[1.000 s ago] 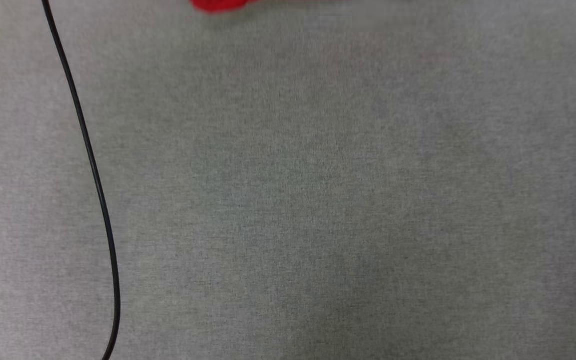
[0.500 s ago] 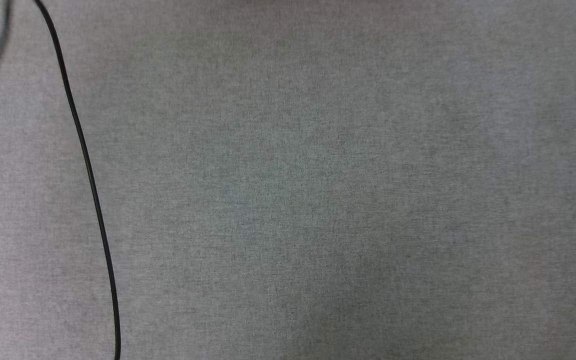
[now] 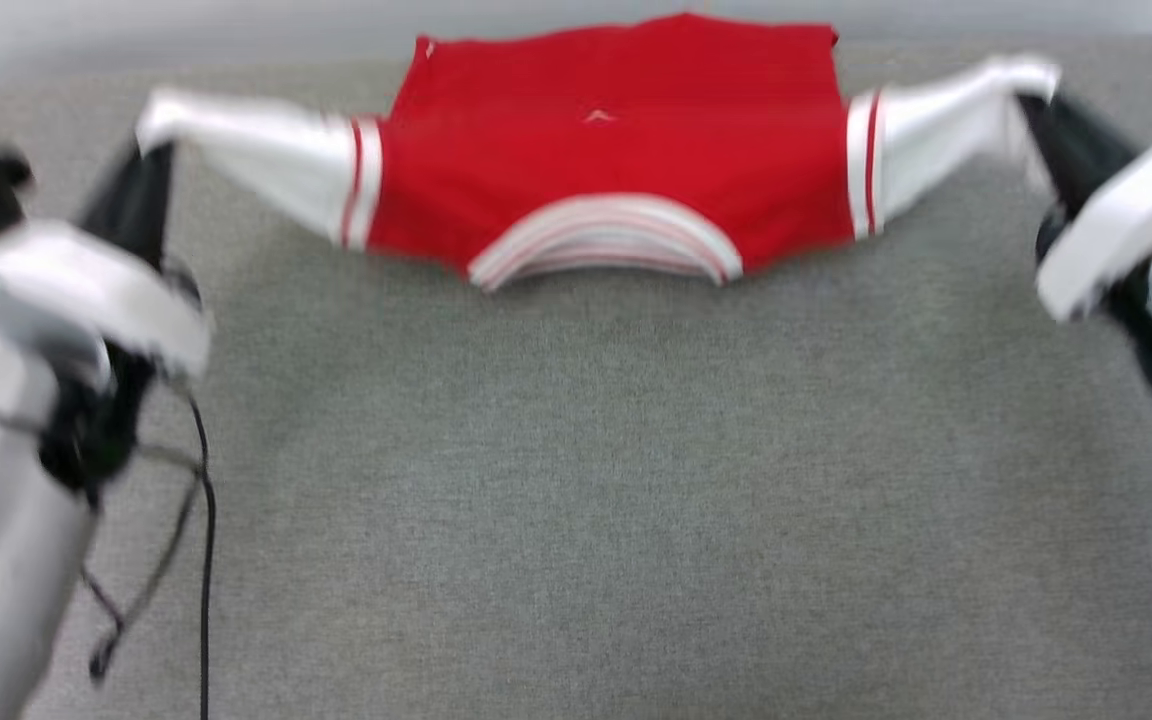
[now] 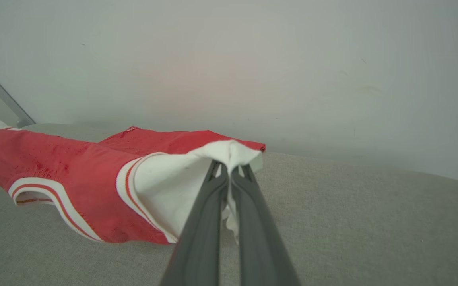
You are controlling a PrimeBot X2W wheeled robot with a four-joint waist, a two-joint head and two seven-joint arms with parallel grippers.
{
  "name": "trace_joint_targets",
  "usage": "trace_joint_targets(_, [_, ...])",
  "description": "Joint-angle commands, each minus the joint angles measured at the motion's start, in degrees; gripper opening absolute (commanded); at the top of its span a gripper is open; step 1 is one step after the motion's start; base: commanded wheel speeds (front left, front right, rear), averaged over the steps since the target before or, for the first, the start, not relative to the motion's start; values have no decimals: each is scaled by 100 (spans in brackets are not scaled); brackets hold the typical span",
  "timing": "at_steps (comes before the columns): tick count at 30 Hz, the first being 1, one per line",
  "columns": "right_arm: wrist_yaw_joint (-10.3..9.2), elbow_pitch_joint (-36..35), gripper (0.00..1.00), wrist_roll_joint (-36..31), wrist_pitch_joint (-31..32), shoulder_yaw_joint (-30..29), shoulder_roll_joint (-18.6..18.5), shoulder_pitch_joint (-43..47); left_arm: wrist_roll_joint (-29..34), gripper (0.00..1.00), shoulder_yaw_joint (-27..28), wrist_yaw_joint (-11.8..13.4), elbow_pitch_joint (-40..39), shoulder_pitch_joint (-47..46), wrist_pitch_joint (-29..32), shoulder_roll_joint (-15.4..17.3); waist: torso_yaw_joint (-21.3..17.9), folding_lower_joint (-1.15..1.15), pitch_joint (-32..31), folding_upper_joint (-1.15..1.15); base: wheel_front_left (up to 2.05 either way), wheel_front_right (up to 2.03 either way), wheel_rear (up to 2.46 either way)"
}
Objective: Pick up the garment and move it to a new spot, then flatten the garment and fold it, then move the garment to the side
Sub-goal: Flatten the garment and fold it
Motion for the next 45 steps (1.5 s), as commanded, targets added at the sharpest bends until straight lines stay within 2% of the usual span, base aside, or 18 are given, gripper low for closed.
trace_joint_targets(1, [-5,-88,0,53,-47,28,-73,317,-90,0,39,101,-144,377,-21,88,-4,1,-237,0,0,0,0])
trace_joint_targets(4, [-5,-239,0,78,-60,143,-112,998,-254,0,68,299,-465,1167,-3,205,-13,1,-454,0,0,0,0])
trace_joint_targets(5, [-6,-379,0,176,-10,145,-201,1640,-384,0,50,475,-776,1901,35,319,-2,1,-694,0,0,0,0])
trace_joint_targets(6, [-5,-428,0,210,7,118,-219,1878,-442,0,35,539,-862,2155,62,355,0,1,-780,0,0,0,0])
trace_joint_targets(13, [-6,-735,0,315,123,-325,-300,3437,-731,0,-71,904,-1351,3586,194,508,14,1,-1235,0,0,0,0])
trace_joint_targets(17, [-7,-931,0,310,266,-680,-222,4316,-923,0,-38,1106,-1546,4250,114,515,6,1,-1400,0,0,0,0])
trace_joint_targets(21, [-8,-1118,0,210,450,-986,-167,5054,-1004,0,-48,1296,-1681,4758,32,497,10,1,-1488,0,0,0,0])
trace_joint_targets(25, [-8,-1368,0,109,623,-1260,-53,5669,-1059,0,-79,1382,-1813,5077,-25,448,44,1,-1521,0,0,0,0])
trace_joint_targets(31, [-8,-1800,0,-116,778,-1715,168,6029,-959,0,-160,1456,-1983,5045,-32,411,107,1,-1507,0,0,0,0])
trace_joint_targets(32, [-8,-1878,16,-173,787,-1803,209,6015,-921,0,-176,1468,-2022,5006,-29,405,112,1,-1504,0,0,0,0])
trace_joint_targets(33, [-8,-1947,44,-246,806,-1870,234,5984,-900,0,-191,1475,-2054,4966,-34,401,116,1,-1499,0,0,0,0])
trace_joint_targets(34, [-8,-2024,100,-324,820,-1939,256,5943,-864,0,-220,1476,-2093,4938,-14,402,120,1,-1495,0,0,0,0])
trace_joint_targets(40, [-5,-2784,100,-565,838,-2365,353,5582,-651,0,-313,1571,-2398,4739,-18,373,190,1,-1446,0,0,0,0])
trace_joint_targets(41, [-5,-3242,100,-668,862,-2637,351,5258,-552,0,-349,1637,-2570,4657,-19,368,261,1,-1363,0,0,0,0])
trace_joint_targets(45, [-5,-3624,100,-847,1039,-3020,320,4500,-419,0,-385,1693,-2802,4492,-31,356,396,1,-1123,0,0,0,0])
